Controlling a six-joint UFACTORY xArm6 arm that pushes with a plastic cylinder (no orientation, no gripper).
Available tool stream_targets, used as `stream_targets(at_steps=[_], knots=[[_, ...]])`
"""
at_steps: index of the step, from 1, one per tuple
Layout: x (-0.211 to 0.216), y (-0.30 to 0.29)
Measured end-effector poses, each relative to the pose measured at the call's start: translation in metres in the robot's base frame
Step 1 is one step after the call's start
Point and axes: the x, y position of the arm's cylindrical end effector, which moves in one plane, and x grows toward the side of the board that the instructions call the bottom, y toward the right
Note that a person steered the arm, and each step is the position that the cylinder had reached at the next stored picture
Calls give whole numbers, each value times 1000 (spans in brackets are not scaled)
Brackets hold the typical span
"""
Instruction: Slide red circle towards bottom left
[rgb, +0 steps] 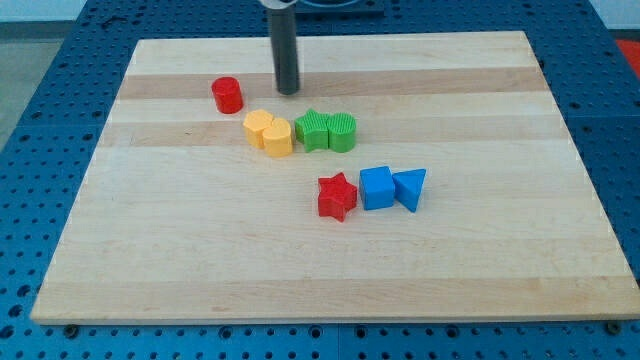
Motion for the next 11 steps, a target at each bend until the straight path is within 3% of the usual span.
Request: stream_targets(at_steps=[3,6,9,11], knots=[[25,-97],[12,-117],[116,-121],[113,-136]])
